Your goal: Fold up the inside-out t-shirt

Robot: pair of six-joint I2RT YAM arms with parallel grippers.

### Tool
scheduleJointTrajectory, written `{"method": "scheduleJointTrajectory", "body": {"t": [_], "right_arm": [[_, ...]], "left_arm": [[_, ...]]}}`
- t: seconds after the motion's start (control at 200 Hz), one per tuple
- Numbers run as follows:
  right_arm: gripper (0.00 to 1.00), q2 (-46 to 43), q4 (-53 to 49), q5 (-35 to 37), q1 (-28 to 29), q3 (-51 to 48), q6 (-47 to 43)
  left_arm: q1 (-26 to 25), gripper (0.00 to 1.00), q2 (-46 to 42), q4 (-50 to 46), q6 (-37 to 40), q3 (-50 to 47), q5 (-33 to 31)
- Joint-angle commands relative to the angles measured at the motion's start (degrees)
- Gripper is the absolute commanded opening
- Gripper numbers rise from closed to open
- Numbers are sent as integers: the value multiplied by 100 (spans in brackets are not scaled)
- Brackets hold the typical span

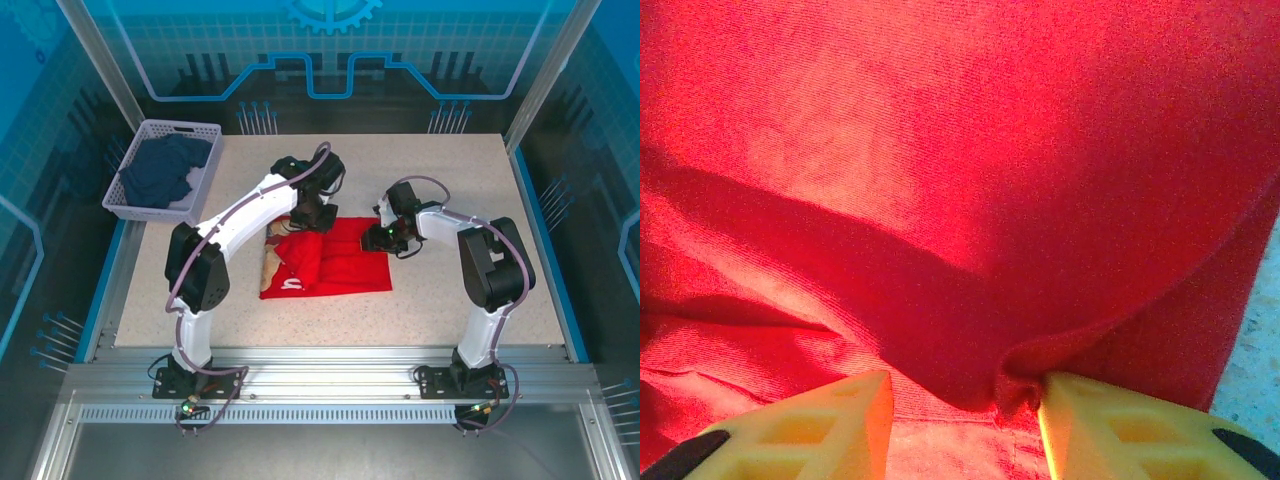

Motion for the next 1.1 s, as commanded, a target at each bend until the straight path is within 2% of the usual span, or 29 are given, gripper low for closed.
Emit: {"method": "scheduleJointTrajectory", "body": {"t": [0.0,0.26,0.41,0.475,0.53,0.61,0.695,0.745,0.815,0.895,1.0,1.095], "right_arm": [[44,61,-165,-27,-60,-190,62],[45,-18,-200,-40,-75,-165,59],[48,-468,-265,-132,-269,-262,114],[49,-831,-309,-146,-477,-436,156],[50,-1212,-331,-130,-700,-628,200],[51,-1743,-374,30,-1050,-942,258],[53,-2210,-369,302,-1343,-1236,282],[53,-2406,-329,436,-1426,-1347,326],[54,-2571,-155,372,-1440,-1373,377],[57,-2569,174,141,-1254,-1373,386],[61,-2245,547,66,-686,-1089,309],[66,-1636,731,219,-80,-553,234]], "left_arm": [[-45,0,82,63,-216,216,374],[-89,1,372,331,-411,249,483],[-220,10,719,1028,-888,306,672],[-330,24,947,1568,-1226,393,896],[-455,30,1221,2002,-1520,579,1087],[-640,48,1700,2242,-1697,1270,1477],[-775,53,1976,2225,-1523,1987,1806],[-771,56,1857,2234,-1356,2031,1949],[-719,57,1259,2340,-978,1428,1741],[-565,61,169,2852,-756,-156,1395],[-42,66,-1257,3545,-1047,-2336,1130],[493,71,-2064,3990,-1380,-3785,1178]]}}
